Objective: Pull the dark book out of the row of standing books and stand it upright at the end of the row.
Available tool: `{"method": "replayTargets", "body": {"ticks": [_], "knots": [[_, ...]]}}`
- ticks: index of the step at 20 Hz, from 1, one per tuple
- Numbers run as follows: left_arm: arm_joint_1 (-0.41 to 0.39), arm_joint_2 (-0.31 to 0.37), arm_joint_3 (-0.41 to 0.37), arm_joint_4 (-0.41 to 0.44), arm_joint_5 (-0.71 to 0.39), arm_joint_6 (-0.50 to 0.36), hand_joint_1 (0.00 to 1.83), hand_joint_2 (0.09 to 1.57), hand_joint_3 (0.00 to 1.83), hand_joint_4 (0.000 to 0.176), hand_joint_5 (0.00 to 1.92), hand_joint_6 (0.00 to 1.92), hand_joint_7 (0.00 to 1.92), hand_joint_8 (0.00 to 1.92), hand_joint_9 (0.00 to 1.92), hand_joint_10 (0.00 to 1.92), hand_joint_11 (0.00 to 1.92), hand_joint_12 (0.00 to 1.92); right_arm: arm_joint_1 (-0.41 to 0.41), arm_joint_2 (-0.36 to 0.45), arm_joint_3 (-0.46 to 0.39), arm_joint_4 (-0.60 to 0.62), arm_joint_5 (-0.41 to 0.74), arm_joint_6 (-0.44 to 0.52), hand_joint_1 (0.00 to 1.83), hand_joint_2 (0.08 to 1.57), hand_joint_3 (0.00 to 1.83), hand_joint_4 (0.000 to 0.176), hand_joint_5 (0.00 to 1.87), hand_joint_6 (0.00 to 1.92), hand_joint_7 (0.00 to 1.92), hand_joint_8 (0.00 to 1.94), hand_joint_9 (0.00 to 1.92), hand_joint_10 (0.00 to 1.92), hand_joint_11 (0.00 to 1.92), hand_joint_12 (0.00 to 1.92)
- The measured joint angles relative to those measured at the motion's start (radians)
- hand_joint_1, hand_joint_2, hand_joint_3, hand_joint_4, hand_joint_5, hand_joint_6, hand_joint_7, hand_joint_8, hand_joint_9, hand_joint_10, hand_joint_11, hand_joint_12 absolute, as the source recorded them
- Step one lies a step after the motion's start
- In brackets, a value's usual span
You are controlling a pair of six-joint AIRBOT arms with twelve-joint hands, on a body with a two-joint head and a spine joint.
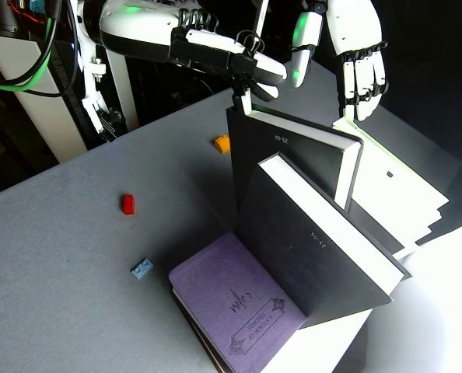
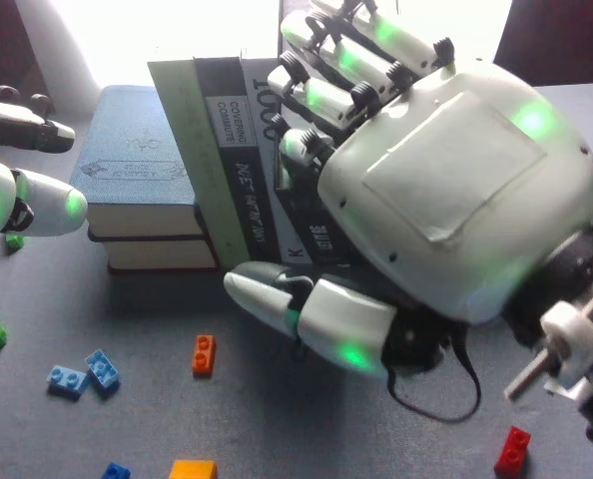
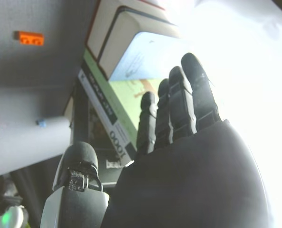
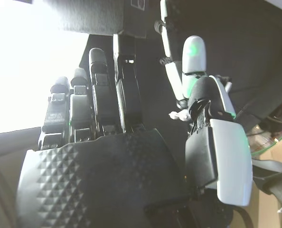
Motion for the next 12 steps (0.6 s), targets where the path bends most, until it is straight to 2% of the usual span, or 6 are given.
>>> {"method": "replayTargets", "body": {"ticks": [4,7,8,11,12], "knots": [[0.0,0.0,0.0,0.0,0.0,0.0,0.0,1.27,0.0,0.057,0.16,0.02,0.14,0.01,0.16,0.01,0.01,0.53,-0.05,0.0,-0.032,-0.012,-0.012,-0.009,0.0,1.15,0.0,0.0,0.76,0.61,0.41,0.0,0.14,0.01,0.0,0.16],[0.0,0.0,0.0,0.0,0.001,0.0,0.0,1.28,0.0,0.049,0.14,0.01,0.12,0.0,0.14,0.0,0.0,0.52,-0.078,-0.001,-0.037,0.01,-0.049,-0.019,0.0,1.15,0.0,0.0,0.77,0.61,0.41,0.0,0.15,0.01,0.0,0.25],[0.0,0.0,0.0,0.0,0.001,0.0,0.0,1.28,0.0,0.054,0.14,0.0,0.12,0.0,0.14,0.0,0.0,0.52,-0.082,-0.001,-0.037,0.006,-0.047,-0.022,0.0,1.15,0.0,0.0,0.78,0.6,0.44,0.01,0.16,0.01,0.0,0.28],[0.0,0.0,0.0,0.0,0.001,0.0,0.0,1.26,0.0,0.057,0.12,0.0,0.09,0.0,0.11,0.0,0.0,0.49,-0.102,-0.001,-0.039,0.009,-0.045,-0.03,0.0,1.14,0.0,0.0,0.74,0.6,0.43,0.01,0.15,0.01,0.0,0.22],[0.0,0.0,0.0,0.0,0.0,0.0,0.0,1.27,0.0,0.054,0.16,0.0,0.13,0.0,0.15,0.0,0.0,0.54,-0.117,-0.001,-0.039,0.011,-0.046,-0.039,0.0,1.14,0.0,0.0,0.75,0.6,0.42,0.0,0.14,0.0,0.0,0.19]]}}
